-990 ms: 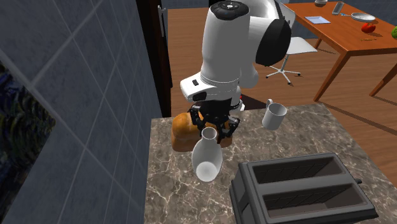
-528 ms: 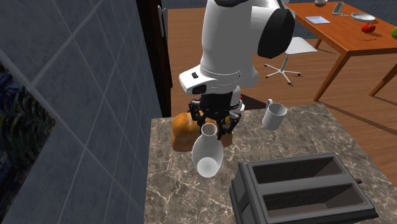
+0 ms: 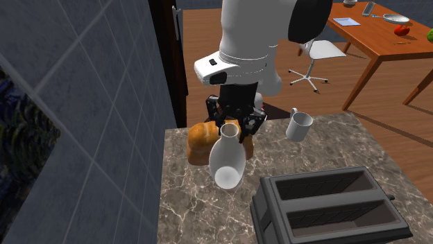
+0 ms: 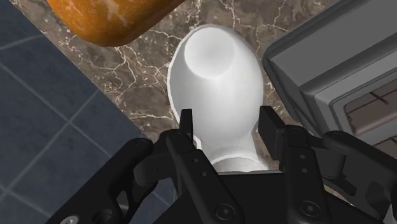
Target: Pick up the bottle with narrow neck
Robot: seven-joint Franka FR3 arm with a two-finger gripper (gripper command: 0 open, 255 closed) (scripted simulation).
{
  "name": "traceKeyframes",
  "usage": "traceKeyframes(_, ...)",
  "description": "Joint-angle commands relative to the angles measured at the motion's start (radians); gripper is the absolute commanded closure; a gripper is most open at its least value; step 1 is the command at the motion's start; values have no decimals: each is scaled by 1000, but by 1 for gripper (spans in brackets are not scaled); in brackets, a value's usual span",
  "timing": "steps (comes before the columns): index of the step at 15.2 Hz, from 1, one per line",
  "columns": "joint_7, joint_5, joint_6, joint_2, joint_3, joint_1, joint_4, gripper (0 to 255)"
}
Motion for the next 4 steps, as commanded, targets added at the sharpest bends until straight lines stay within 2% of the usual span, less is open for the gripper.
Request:
traceKeyframes(1, -1, -2, -28, 9, 0, -1, 37, 255)
traceKeyframes(4, 1, -4, -46, 17, 1, 0, 62, 255)
